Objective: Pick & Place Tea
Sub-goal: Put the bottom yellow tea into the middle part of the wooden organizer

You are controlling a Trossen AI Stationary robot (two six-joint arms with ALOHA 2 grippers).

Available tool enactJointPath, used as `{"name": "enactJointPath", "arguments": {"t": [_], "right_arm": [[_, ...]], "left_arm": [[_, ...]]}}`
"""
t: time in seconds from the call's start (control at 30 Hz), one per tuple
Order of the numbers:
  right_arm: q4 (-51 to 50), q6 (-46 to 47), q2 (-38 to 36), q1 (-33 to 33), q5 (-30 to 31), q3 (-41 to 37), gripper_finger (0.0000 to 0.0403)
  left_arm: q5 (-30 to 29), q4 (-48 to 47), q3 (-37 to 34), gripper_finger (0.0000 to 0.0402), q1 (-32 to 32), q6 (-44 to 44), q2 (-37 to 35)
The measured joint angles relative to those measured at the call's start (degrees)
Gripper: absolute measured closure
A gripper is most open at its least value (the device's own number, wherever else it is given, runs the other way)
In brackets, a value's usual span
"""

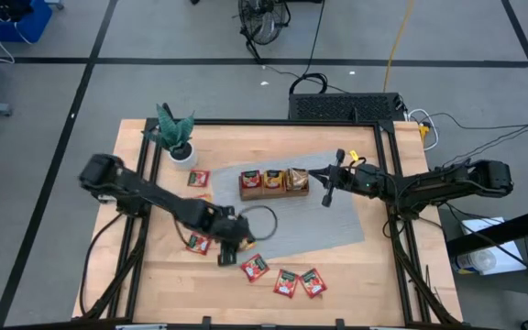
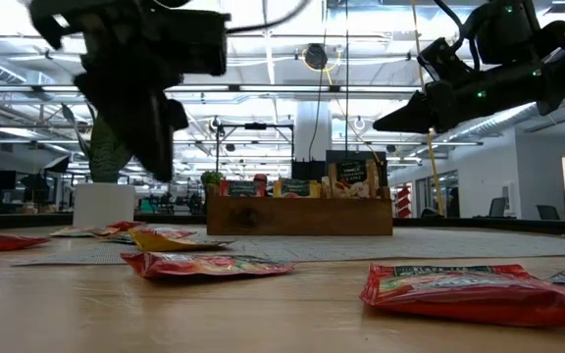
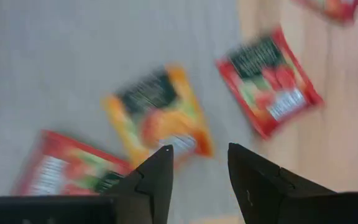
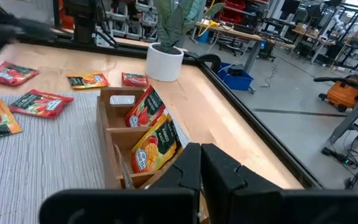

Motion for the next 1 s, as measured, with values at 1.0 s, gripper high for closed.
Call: {"name": "enactJointPath", "arguments": {"t": [1.0], "right_arm": [[7.9, 2.6, 0.0, 0.0, -0.1, -6.1, 0.0403]], "left_arm": [[-1.2, -10.3, 9.9, 0.0247, -0.6, -9.0, 12.2]]}}
